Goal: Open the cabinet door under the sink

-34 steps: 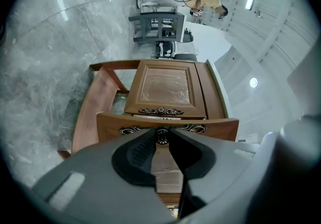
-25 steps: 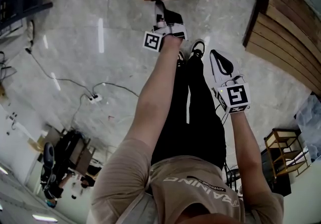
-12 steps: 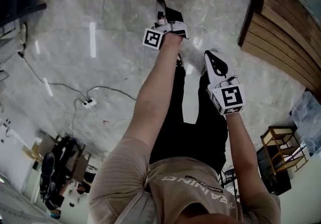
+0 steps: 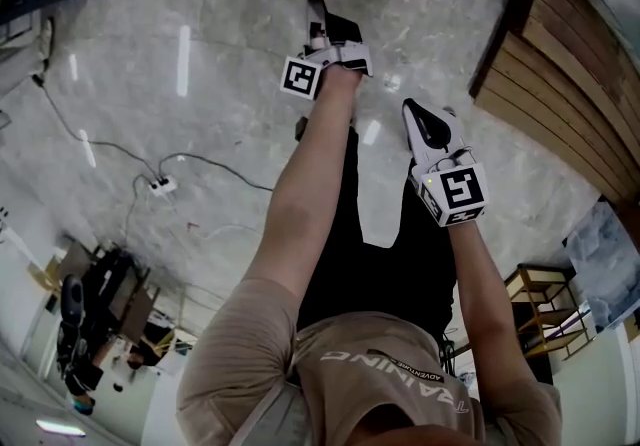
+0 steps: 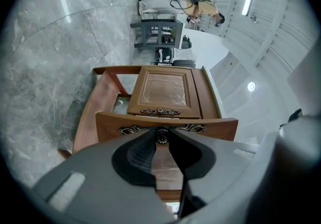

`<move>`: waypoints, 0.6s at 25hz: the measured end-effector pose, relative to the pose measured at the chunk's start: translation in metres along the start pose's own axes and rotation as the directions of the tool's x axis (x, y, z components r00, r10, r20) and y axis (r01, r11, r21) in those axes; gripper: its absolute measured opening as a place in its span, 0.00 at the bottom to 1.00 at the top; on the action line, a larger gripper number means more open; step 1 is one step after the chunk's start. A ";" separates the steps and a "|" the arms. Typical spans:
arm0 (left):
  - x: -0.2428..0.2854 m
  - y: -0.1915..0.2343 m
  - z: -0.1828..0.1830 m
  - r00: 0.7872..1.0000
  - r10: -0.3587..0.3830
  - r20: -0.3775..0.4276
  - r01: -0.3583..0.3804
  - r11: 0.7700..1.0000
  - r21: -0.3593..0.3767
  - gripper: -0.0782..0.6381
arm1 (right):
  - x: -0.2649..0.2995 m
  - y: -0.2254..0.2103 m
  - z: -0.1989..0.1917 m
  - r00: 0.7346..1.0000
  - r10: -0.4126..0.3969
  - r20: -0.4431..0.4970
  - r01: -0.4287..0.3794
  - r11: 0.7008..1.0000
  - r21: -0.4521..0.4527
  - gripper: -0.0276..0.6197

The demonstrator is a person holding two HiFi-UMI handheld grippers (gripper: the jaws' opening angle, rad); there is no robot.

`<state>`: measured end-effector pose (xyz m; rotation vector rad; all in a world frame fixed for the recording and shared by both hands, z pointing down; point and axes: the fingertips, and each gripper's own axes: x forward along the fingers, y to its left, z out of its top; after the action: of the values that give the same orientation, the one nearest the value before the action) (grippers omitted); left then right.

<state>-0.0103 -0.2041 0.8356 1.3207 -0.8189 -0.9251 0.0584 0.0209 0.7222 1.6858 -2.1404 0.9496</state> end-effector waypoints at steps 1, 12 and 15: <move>-0.005 0.001 -0.003 1.000 -0.001 0.015 0.001 1.000 0.001 0.24 | -0.004 -0.006 -0.002 1.000 0.008 -0.004 -0.008 1.000 -0.004 0.05; -0.059 0.003 -0.027 0.973 -0.007 0.229 0.007 1.000 0.003 0.24 | -0.035 -0.056 -0.004 0.990 0.132 -0.051 -0.137 0.984 -0.112 0.05; -0.074 0.004 -0.038 0.963 -0.004 0.271 0.003 1.000 0.004 0.24 | -0.043 -0.067 -0.002 0.986 0.156 -0.051 -0.162 0.978 -0.130 0.05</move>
<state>-0.0071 -0.1211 0.8374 1.2132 -1.0288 -1.1241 0.1336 0.0474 0.7216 1.4391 -2.2845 0.8521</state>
